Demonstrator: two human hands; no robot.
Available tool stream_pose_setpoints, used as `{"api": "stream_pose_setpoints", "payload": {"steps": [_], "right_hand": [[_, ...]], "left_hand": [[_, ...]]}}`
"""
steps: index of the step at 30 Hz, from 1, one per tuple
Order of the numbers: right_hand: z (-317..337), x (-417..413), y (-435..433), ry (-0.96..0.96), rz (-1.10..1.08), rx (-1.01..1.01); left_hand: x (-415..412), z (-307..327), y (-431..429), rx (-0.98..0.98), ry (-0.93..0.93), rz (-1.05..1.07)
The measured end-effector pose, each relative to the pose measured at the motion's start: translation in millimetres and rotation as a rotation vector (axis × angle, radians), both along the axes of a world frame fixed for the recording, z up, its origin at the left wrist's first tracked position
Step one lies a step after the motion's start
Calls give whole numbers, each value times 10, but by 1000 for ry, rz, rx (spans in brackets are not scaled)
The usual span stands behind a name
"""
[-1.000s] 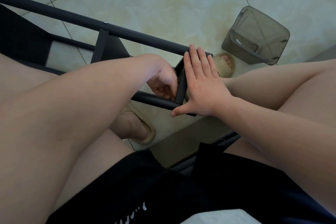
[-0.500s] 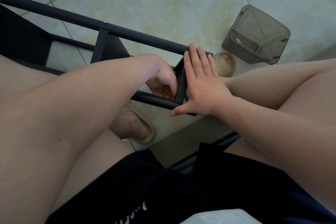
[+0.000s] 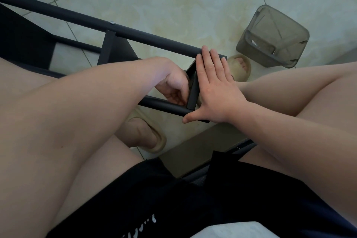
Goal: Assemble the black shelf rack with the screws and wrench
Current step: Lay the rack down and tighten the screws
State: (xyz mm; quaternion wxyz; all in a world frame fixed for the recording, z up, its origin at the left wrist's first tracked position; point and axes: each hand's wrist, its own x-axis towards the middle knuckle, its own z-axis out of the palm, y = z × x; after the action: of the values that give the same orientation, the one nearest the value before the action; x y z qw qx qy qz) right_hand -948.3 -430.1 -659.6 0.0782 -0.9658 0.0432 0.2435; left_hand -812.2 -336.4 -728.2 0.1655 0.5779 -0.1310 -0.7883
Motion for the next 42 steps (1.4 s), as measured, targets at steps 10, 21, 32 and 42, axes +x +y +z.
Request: {"api": "stream_pose_setpoints", "payload": {"steps": [10, 21, 32, 42], "right_hand": [[0, 2, 0, 0, 3, 3], [2, 1, 0, 3, -1, 12], [-6, -1, 2, -1, 1, -4], [-4, 3, 6, 4, -5, -1]], "left_hand": [[4, -6, -17, 54, -57, -46], [-6, 25, -31, 25, -39, -19], [23, 14, 17, 80, -15, -47], [33, 6, -65, 94, -47, -86]]}}
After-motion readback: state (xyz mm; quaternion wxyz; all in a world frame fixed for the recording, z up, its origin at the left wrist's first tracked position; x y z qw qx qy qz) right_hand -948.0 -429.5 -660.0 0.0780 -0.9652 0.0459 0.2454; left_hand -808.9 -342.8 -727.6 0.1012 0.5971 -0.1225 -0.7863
